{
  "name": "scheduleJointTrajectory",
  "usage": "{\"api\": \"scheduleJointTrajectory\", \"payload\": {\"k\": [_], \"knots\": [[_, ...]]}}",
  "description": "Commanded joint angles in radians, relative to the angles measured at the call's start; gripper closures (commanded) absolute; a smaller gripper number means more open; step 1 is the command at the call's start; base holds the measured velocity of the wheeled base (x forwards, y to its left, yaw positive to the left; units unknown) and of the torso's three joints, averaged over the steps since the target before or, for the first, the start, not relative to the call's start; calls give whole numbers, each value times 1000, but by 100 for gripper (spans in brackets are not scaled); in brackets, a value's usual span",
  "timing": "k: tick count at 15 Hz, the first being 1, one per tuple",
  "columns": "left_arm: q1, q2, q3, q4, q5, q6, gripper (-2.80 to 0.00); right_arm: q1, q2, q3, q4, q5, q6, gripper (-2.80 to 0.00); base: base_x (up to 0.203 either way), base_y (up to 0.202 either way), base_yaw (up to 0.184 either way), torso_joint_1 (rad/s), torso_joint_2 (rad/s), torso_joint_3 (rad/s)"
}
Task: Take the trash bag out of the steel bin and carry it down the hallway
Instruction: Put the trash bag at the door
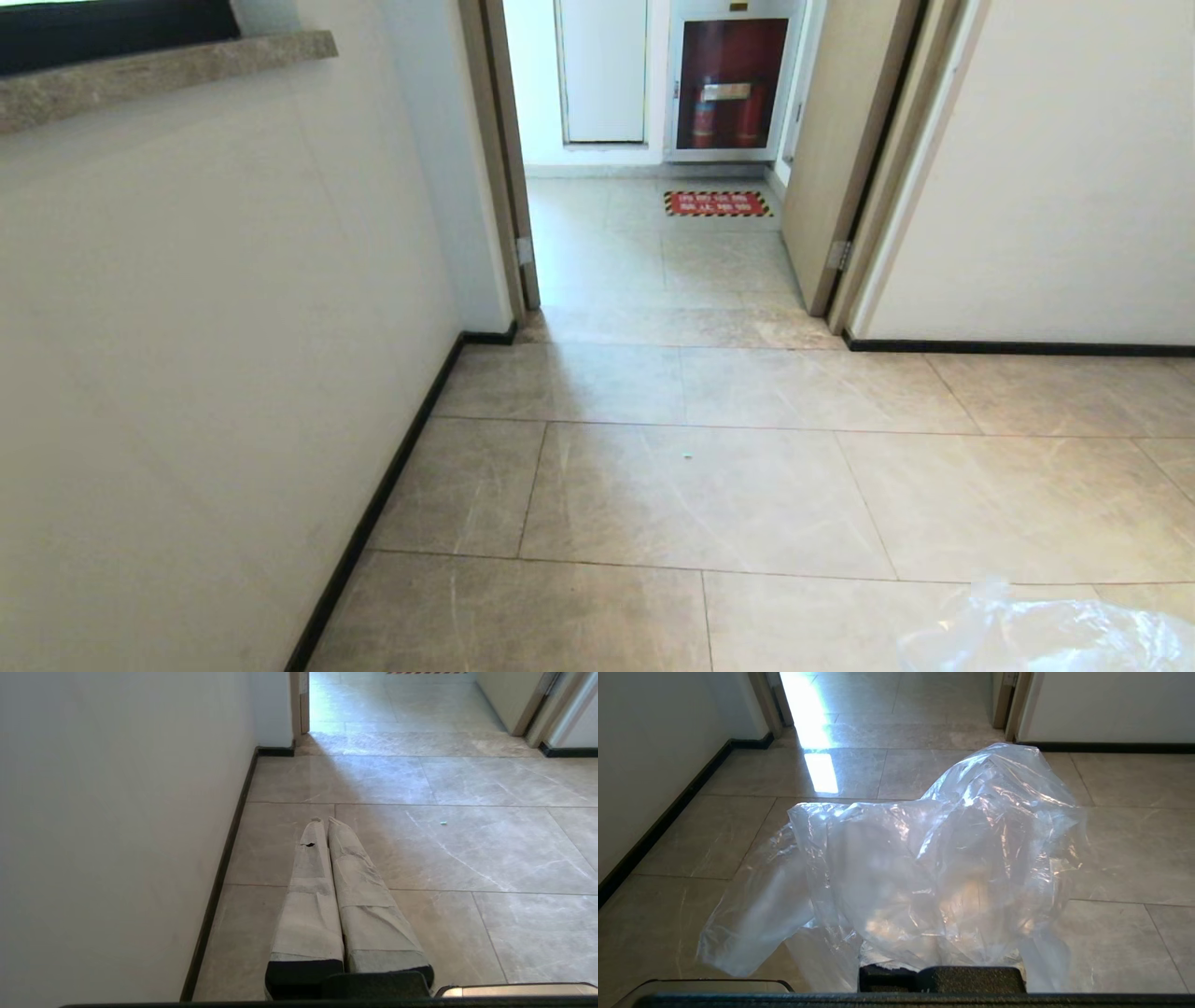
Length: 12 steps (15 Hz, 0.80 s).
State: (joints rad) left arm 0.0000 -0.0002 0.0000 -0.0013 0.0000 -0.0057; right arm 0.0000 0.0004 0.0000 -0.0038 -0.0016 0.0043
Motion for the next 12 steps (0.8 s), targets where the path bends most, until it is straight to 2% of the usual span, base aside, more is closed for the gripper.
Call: {"api": "scheduleJointTrajectory", "payload": {"k": [1, 12], "knots": [[0, 0, 0, 0, 0, 0, 0, 0, 1, 0, -1, 0, 0, 0, 0, 0, 0, 0, 0, 0], [0, -1, 0, 0, 0, 0, 0, 0, 1, 0, -1, 0, 0, 0, 0, 0, 0, 0, 0, 0]]}}
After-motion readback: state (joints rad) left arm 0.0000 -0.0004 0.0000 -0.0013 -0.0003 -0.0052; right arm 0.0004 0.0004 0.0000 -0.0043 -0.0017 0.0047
